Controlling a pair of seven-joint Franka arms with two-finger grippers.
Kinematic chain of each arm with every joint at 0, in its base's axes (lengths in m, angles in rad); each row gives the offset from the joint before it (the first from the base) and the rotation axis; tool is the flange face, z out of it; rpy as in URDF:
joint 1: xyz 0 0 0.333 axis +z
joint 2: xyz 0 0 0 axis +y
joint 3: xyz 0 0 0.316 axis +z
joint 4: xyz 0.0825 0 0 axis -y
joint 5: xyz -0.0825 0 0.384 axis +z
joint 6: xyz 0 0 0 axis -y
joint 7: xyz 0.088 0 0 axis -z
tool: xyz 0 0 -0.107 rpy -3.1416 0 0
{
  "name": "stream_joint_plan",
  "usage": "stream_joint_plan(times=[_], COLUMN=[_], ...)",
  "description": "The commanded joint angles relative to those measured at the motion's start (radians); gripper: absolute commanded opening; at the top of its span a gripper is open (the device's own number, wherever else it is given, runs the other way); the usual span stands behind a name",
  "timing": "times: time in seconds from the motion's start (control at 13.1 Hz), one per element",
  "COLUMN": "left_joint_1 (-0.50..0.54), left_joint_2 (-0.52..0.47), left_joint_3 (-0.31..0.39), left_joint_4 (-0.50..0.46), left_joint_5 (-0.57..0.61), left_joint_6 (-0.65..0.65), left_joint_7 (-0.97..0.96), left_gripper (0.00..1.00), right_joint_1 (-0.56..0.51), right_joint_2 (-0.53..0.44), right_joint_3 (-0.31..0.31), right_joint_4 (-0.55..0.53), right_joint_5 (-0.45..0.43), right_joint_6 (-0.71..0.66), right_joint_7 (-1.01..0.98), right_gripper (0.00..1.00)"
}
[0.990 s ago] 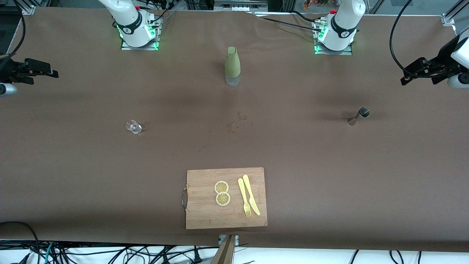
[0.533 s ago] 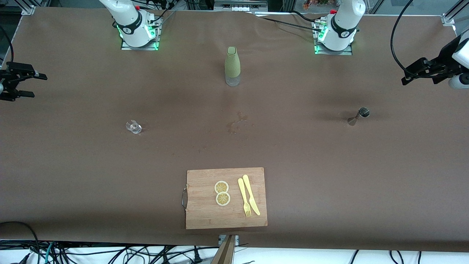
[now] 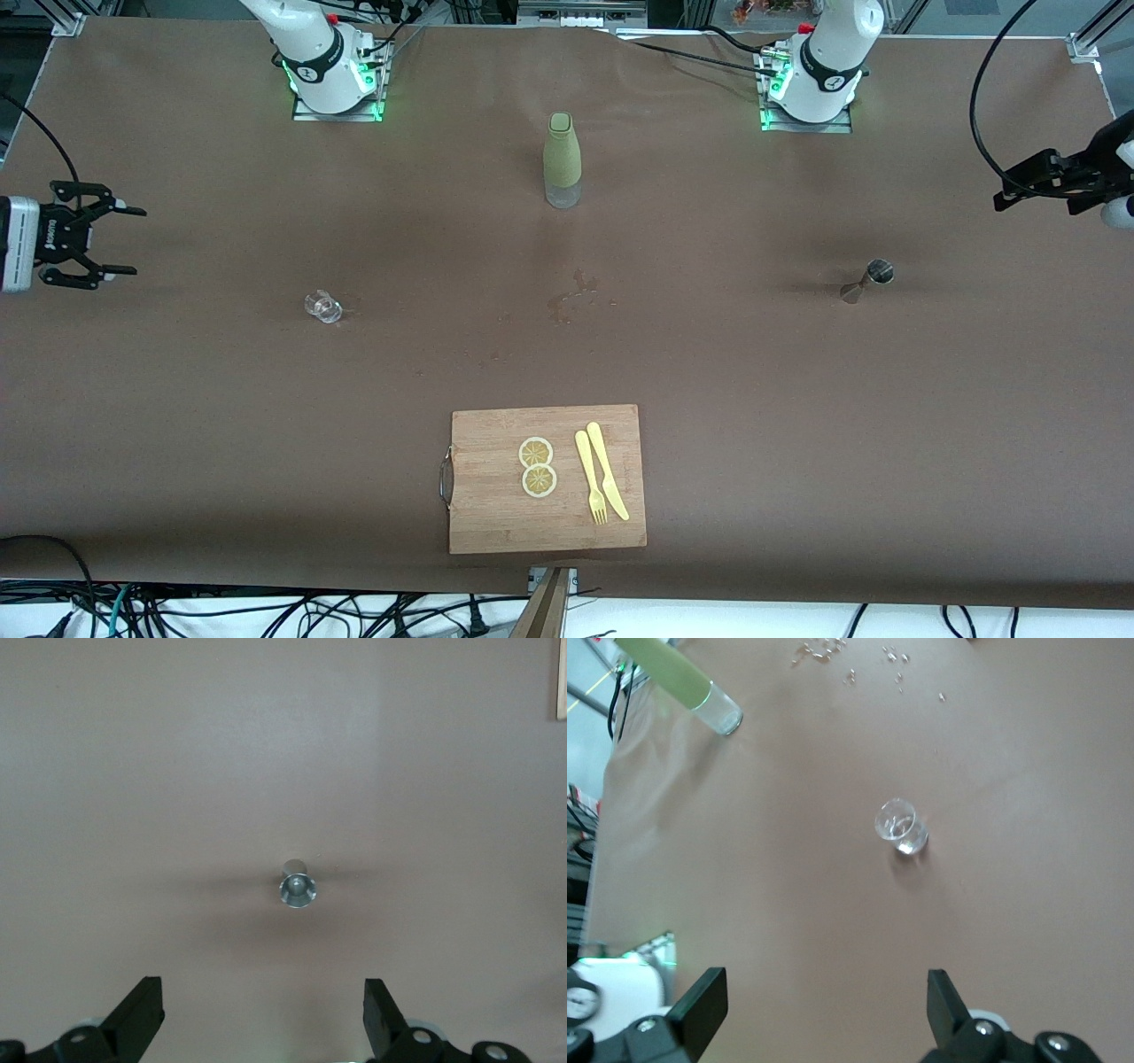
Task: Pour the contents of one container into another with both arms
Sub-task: 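Reach the right gripper to the beaker while the left gripper reaches the jigger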
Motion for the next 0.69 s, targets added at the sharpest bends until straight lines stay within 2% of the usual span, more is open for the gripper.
stream_joint_plan(times=[0.0, 0.15, 0.38, 0.61], left_joint_1=[0.032, 0.043, 0.086, 0.133], left_joint_2=[0.02, 0.041, 0.06, 0.138], left_joint_3=[0.023, 0.059, 0.086, 0.129], left_joint_4=[-0.02, -0.057, -0.126, -0.143], left_joint_5=[0.013, -0.001, -0.048, -0.177], left_joint_6=[0.046, 0.115, 0.19, 0.236], left_joint_7=[0.174, 0.356, 0.49, 0.773], left_gripper=[1.0, 1.0, 1.0, 1.0], right_joint_1=[-0.01, -0.039, -0.036, -0.027], right_joint_2=[0.043, 0.136, 0.221, 0.322], right_joint_3=[0.003, 0.003, 0.006, 0.014], right_joint_4=[-0.058, -0.075, -0.105, -0.124], right_joint_5=[0.118, 0.231, 0.333, 0.503], right_joint_6=[0.045, 0.078, 0.093, 0.107], right_joint_7=[-0.222, -0.392, -0.549, -0.787], right_gripper=[1.0, 1.0, 1.0, 1.0])
